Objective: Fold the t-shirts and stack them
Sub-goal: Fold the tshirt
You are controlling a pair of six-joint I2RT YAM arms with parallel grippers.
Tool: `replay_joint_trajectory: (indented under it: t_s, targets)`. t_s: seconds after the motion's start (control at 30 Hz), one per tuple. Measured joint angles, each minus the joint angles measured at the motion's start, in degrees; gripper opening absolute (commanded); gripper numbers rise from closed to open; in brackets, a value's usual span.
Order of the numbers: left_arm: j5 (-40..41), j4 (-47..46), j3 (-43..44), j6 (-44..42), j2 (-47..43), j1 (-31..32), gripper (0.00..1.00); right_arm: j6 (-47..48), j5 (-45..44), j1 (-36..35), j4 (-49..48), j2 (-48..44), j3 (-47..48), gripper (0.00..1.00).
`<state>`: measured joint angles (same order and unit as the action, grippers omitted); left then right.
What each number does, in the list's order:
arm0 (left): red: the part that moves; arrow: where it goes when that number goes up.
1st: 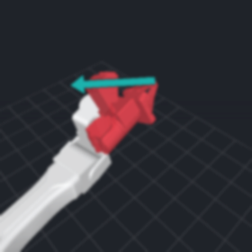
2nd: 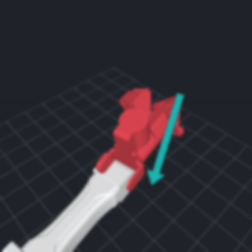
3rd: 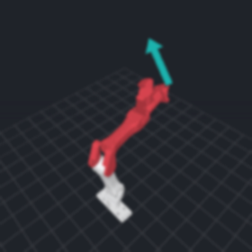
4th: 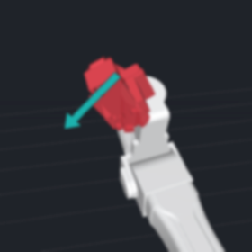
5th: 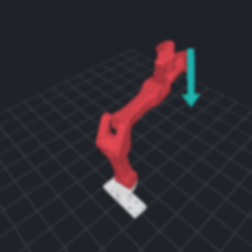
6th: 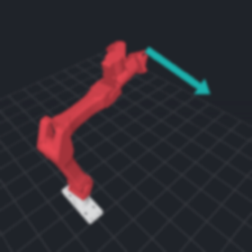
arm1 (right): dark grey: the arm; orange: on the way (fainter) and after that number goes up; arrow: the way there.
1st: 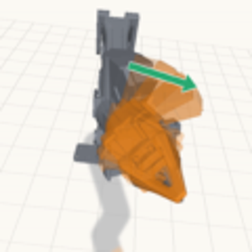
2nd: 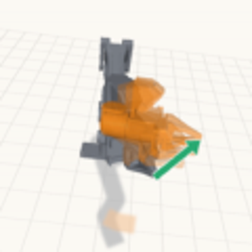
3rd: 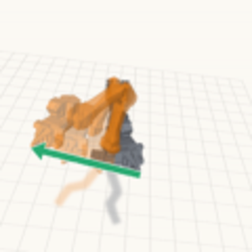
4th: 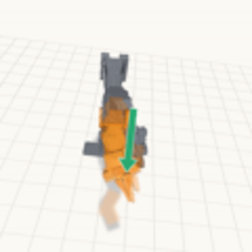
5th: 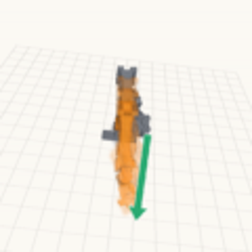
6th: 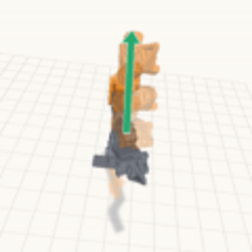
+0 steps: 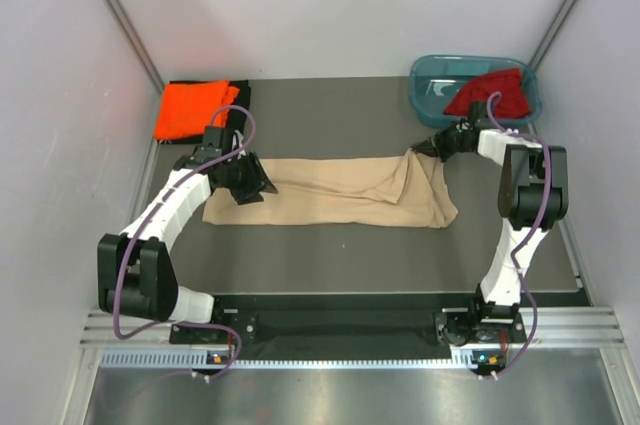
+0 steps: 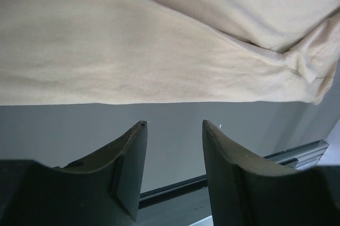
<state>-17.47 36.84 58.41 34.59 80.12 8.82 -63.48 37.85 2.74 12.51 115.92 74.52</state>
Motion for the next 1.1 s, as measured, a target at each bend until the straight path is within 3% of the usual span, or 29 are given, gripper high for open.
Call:
replay_joint_trajectory:
  t_s: [0.37,0.57,0.77,0.93,1.1]
  targets:
    - [-7.3,-8.7,-0.8,2.2,2.1,4.1,0.55,7.6,-2.1,0.0,6.2,0.0,4.0,0.03]
    - [-10.2,-16.4,-0.4,6.8,9.4,9.8,0.56,13.4,-3.8,0.2,11.8,-0.3,4.0,0.04]
    - [-8.8,-19.9,6.2,12.3,20.2,17.7,0.54,19.0,-5.7,0.4,16.4,-2.6,4.0,0.04]
    - [-7.5,-21.3,12.5,15.4,27.1,21.9,0.37,22.0,-7.0,0.5,17.7,-5.0,3.9,0.04]
    - [-7.8,-23.3,15.7,17.6,31.2,24.1,0.28,23.3,-7.1,0.7,17.7,-5.6,3.8,0.04]
